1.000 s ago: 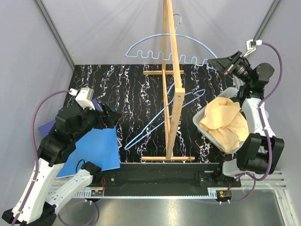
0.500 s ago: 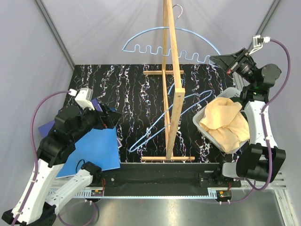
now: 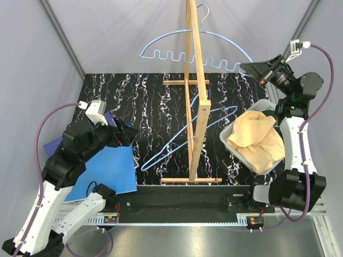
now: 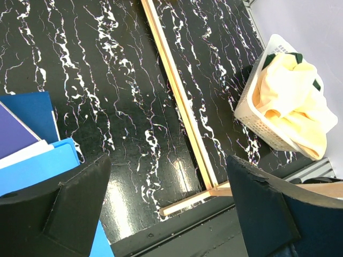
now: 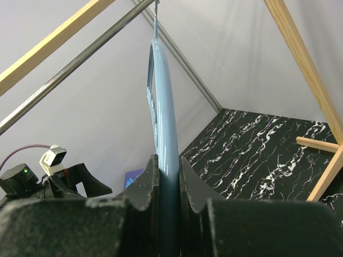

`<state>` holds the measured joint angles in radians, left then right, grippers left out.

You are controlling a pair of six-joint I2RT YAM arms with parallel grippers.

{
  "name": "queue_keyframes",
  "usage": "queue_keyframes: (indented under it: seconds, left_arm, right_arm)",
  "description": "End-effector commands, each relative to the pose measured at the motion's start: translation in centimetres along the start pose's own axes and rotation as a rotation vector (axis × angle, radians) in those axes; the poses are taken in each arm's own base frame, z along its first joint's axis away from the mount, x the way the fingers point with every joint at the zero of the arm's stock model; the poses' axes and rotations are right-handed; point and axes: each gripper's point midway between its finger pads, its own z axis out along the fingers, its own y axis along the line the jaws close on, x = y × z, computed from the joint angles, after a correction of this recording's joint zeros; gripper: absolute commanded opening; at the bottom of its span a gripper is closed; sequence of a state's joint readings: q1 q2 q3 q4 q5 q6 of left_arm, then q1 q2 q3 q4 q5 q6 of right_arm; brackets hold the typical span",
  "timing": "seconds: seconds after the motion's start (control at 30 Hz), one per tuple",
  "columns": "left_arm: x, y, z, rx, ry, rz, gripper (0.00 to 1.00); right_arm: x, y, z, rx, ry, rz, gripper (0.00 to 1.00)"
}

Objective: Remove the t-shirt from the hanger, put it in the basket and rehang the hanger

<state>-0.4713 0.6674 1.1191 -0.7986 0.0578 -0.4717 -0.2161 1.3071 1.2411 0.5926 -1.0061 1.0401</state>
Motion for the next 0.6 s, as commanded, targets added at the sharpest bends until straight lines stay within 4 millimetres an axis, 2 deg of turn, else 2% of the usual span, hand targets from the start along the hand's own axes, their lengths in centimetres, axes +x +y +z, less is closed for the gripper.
queue_keyframes:
  seconds: [0.0,0.3,0.57]
  left_arm:
    - [-1.4,-1.3,-0.6,0.058,-0.05,0.008,0.93]
    - [-1.4,-1.3,-0.6,0.058,-0.05,0.01,0.93]
    - [-1.3,-1.2,-0.6,0.057,-0.05,0.008,0.93]
  right_arm:
    - [-2.5,3.6,-0.1,-0.017,-0.072,-0.121,0.0]
    - [-3.0,4.4,-0.3,0.011,-0.078,-0.157,0.0]
    - [-2.3,5.4,-0.4,-0.05,-0.043,-0.142,0.0]
